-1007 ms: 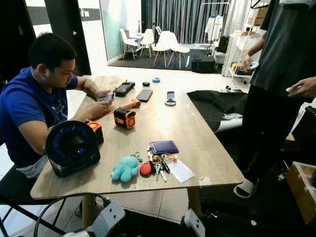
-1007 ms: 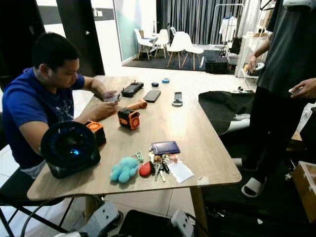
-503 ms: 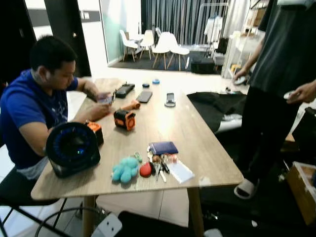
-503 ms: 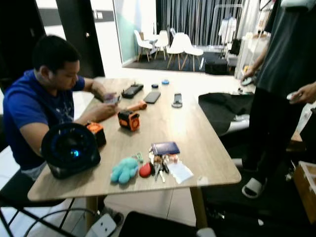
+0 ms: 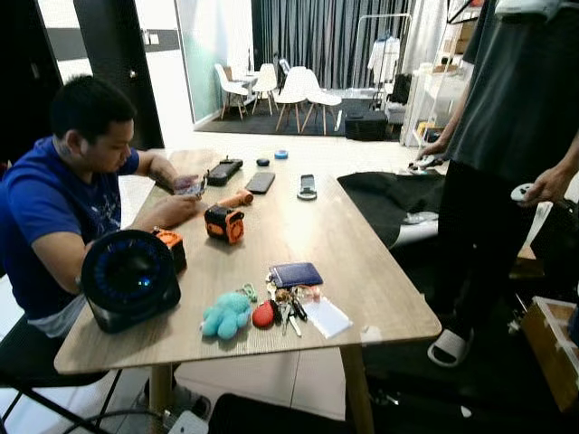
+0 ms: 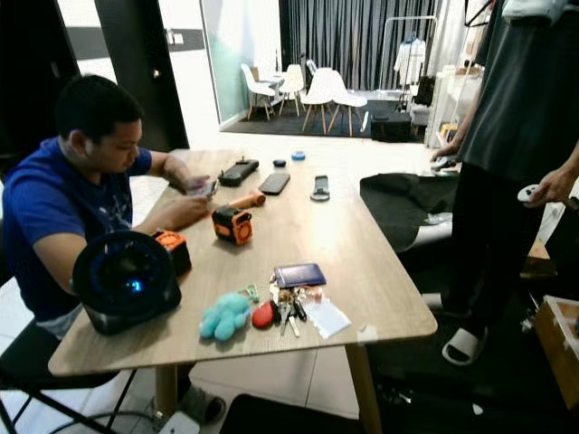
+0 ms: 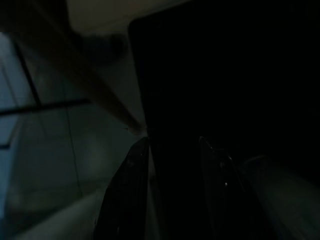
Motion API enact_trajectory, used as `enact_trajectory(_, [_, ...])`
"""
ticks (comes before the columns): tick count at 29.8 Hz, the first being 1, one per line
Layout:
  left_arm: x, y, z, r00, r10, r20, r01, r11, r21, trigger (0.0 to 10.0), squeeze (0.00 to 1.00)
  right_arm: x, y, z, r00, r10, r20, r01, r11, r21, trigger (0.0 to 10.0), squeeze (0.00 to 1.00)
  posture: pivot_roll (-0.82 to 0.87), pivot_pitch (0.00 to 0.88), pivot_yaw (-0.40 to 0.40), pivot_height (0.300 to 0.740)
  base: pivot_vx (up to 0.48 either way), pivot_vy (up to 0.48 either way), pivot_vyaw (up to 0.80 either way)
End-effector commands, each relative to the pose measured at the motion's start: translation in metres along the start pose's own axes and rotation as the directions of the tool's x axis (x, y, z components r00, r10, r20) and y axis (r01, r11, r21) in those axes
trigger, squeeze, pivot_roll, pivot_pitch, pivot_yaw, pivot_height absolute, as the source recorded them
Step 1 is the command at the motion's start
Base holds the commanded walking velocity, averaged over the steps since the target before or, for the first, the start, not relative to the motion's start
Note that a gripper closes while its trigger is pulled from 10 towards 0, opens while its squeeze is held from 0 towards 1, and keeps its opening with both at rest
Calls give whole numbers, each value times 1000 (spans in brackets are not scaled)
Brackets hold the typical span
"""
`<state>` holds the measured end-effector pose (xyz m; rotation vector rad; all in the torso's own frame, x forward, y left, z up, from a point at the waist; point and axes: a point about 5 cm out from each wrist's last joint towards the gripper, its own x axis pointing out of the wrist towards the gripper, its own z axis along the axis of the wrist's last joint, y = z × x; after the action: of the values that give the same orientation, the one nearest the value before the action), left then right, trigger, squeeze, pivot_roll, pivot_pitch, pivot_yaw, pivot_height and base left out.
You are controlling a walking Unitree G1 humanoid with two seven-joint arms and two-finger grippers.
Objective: Hang keys on a hook
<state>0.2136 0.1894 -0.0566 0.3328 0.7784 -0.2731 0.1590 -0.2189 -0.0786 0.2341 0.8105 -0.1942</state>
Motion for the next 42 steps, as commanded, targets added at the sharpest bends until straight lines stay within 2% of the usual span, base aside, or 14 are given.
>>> enact_trajectory(1, [-1,-3,-8,1000,11,-21,-13,998,-61,10000,0,0,-4,-2,998,-59,10,59,998,32,0,0,28,23,40,740,0,0,0])
enact_trajectory(3, [-1,-4,-9,1000,6,-12,-7,997,-82,10000,0,0,-6,-4,997,-79,6,79,996,51,157,0,28,21,42,740,0,0,0])
enact_trajectory(4, [-1,-4,-8,1000,7,4,-7,995,-104,10000,0,-1,-8,-5,995,-96,-2,96,993,69,1451,0,27,21,44,740,0,0,0])
enact_trajectory(5, [-1,-4,-8,1000,7,4,-7,995,-104,10000,0,-1,-8,-5,995,-96,-2,96,993,69,1451,0,27,21,44,740,0,0,0])
enact_trajectory(6, [-1,1,-6,998,48,36,-42,987,-152,10000,0,0,-8,-10,992,-123,-30,126,981,147,10000,0,20,15,50,740,0,0,0])
enact_trajectory(8, [-1,2,-6,997,61,41,-53,984,-168,10000,0,0,-8,-12,991,-128,-40,133,976,175,10000,0,20,15,50,740,0,0,0])
enact_trajectory(10, [-1,3,-8,998,65,26,-60,987,-151,10000,0,0,-6,-14,992,-121,-45,128,971,202,10000,0,20,13,54,740,0,0,0])
enact_trajectory(13, [-2,3,-13,999,50,-1,-50,986,-157,10000,0,1,-1,-14,994,-104,-35,109,975,192,10000,0,22,13,57,740,0,0,0])
enact_trajectory(14, [-3,6,-18,998,49,-51,-54,995,-89,10000,0,1,5,-16,995,-96,-35,101,977,189,10000,0,28,14,55,740,0,0,0])
enact_trajectory(18, [-2,10,-15,997,64,-37,-68,988,-140,10000,0,2,14,-21,996,-78,-45,85,979,183,10000,0,42,9,56,740,0,0,0])
enact_trajectory(28, [0,7,-9,1000,16,-15,-17,994,-112,10000,0,4,24,-22,996,-60,-59,69,984,163,10000,0,74,1,81,740,0,0,0])
enact_trajectory(34, [-2,12,-11,1000,18,-19,-19,996,-83,10000,0,5,30,-22,997,-28,-69,34,995,96,10000,0,87,0,84,740,0,0,0])
enact_trajectory(38, [-2,12,-12,1000,15,-18,-17,996,-88,10000,0,6,30,-19,998,-19,-67,23,998,62,10000,0,89,2,69,740,0,0,0])
enact_trajectory(42, [-2,7,-15,1000,23,-18,-24,995,-102,10000,0,7,25,-14,998,-5,-68,4,1000,-14,10000,0,90,12,30,740,0,0,0])
